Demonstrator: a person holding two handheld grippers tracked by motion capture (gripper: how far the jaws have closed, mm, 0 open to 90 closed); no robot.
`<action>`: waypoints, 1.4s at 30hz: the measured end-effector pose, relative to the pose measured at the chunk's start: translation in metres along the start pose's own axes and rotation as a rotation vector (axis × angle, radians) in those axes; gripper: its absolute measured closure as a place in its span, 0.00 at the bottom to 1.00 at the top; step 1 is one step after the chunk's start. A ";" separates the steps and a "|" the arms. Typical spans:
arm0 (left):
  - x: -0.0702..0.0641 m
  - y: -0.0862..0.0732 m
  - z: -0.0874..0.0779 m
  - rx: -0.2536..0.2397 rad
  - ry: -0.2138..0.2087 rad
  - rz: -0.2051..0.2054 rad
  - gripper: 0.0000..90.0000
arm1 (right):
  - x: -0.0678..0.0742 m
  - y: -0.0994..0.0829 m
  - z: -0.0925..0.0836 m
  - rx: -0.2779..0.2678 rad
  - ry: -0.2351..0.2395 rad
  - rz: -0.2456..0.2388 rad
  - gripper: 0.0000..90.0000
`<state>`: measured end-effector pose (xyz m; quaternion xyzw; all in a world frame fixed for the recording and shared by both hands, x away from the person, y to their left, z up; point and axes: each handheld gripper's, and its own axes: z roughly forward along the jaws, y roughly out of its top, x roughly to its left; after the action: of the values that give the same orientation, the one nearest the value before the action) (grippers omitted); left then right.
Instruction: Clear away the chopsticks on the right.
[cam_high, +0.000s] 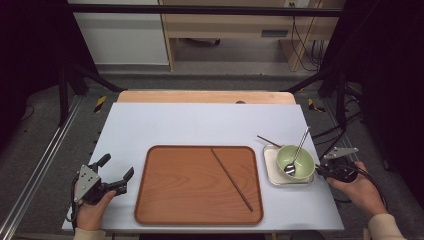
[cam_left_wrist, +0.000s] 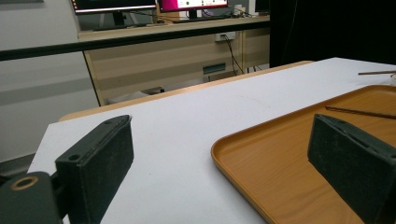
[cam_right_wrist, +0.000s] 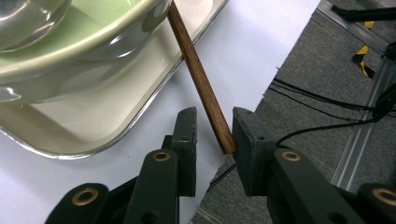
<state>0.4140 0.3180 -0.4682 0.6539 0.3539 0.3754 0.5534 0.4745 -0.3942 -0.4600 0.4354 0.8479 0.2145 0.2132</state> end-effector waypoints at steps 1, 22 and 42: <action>0.000 0.000 0.000 -0.001 0.000 0.000 0.07 | 0.000 0.000 0.000 0.001 0.001 0.004 0.81; 0.000 0.000 0.000 -0.001 0.001 0.000 0.07 | -0.001 0.001 -0.022 -0.113 -0.054 0.039 0.94; 0.000 0.000 0.000 -0.004 0.001 -0.003 0.07 | -0.001 0.024 -0.036 -0.163 -0.130 0.099 0.94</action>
<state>0.4140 0.3186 -0.4680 0.6521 0.3543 0.3758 0.5549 0.4705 -0.3886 -0.4171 0.4711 0.7893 0.2645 0.2917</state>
